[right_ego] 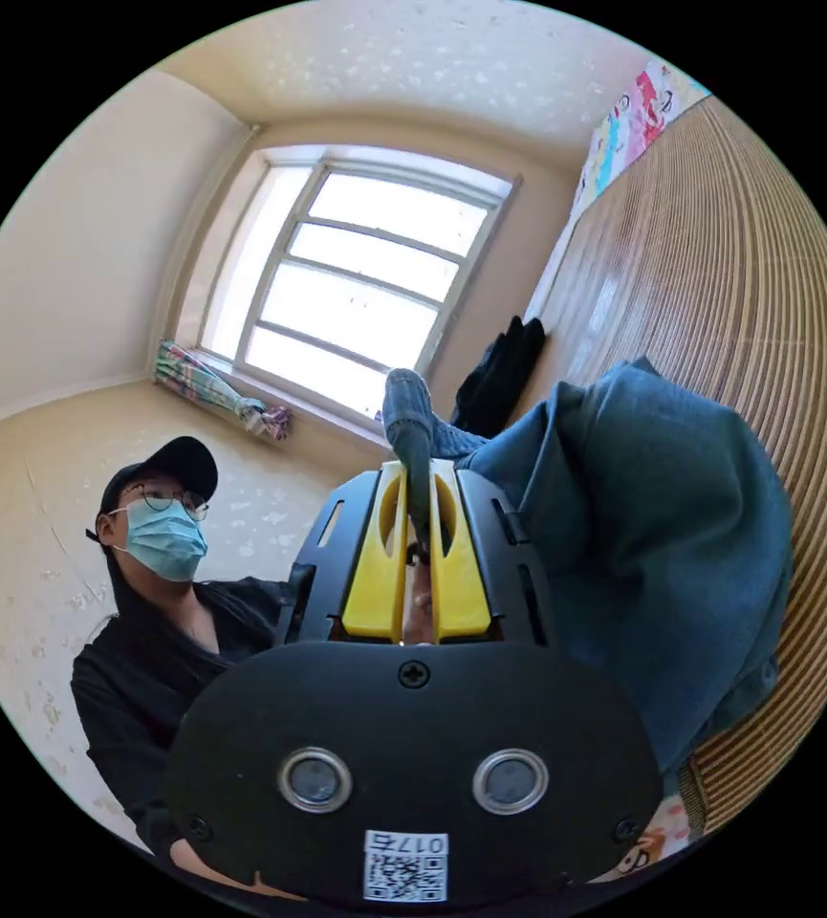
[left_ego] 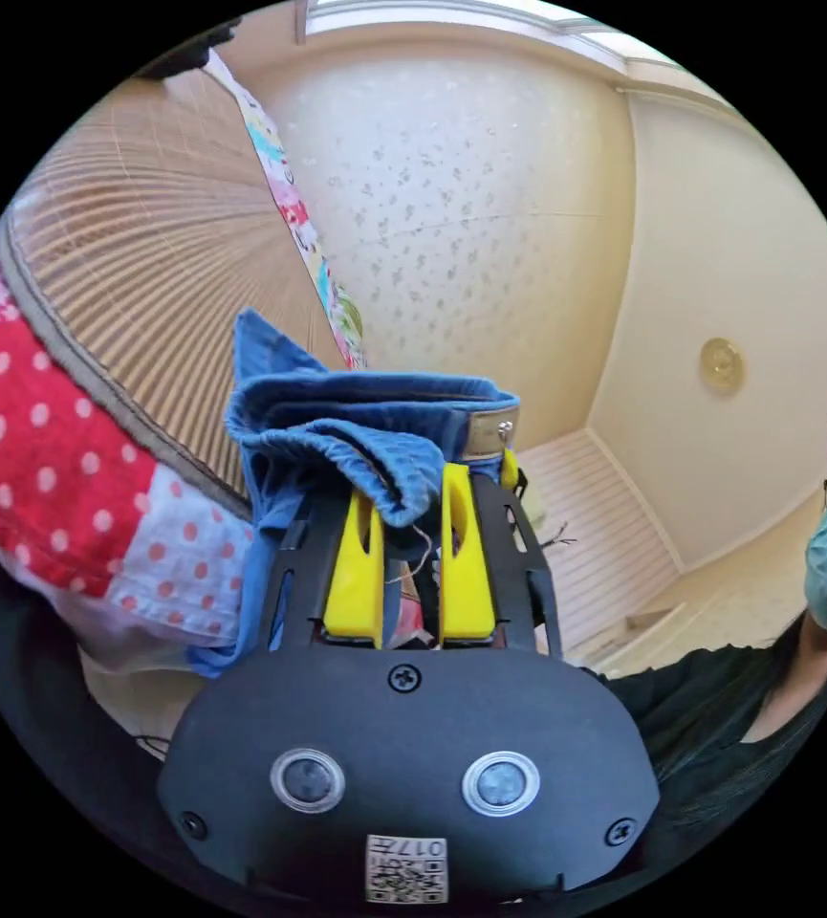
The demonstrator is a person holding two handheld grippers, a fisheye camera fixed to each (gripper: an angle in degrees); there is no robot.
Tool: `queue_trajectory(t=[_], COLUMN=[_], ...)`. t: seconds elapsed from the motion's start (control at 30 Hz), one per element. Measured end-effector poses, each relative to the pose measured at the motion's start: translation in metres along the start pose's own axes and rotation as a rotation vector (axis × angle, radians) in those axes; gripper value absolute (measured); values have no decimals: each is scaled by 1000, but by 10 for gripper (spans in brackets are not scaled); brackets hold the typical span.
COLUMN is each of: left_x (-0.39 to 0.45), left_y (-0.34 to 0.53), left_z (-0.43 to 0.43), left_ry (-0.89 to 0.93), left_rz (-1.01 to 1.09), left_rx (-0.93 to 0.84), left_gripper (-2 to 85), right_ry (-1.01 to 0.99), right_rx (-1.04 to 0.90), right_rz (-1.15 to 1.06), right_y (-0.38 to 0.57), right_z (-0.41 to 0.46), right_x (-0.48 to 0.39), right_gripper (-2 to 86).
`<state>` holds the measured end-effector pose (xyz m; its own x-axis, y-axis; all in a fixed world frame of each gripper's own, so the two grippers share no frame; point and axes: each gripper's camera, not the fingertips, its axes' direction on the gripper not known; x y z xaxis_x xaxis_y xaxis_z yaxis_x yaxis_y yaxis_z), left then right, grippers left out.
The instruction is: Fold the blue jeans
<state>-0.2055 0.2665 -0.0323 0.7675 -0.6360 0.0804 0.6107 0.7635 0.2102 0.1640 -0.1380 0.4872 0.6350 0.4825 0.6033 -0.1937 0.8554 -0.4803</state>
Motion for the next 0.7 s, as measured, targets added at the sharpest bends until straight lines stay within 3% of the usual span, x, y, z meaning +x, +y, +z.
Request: queue_trajectory(t=[0.17,0.3,0.37,0.43,0.53,0.7], left_x=[46,187,254,335,430,565], left_y=[-5,-20,-20,-17,-11,14], left_z=[-58,-100,-104,-109,-118,-131], left_ry=[19,-156,-192,-109,0,10], left_rz=[72,457,614,792,875,1064], left_rx=[105,233,278,348,391,514], left_gripper=[44,40,40,40,40,40], right_ry=[12,129,292,336,338,337], right_rx=[285,249,199,222,315,362], right_rz=[-193,-453,-669,-792,-955,-1159], right_y=[13,12,22,31,45,71], right_z=[-63,-76,-58,-48,-43,-19], right_x=[-99,-223,-320,-388,-489,-645], right_gripper=[28,26,26,25,23,19])
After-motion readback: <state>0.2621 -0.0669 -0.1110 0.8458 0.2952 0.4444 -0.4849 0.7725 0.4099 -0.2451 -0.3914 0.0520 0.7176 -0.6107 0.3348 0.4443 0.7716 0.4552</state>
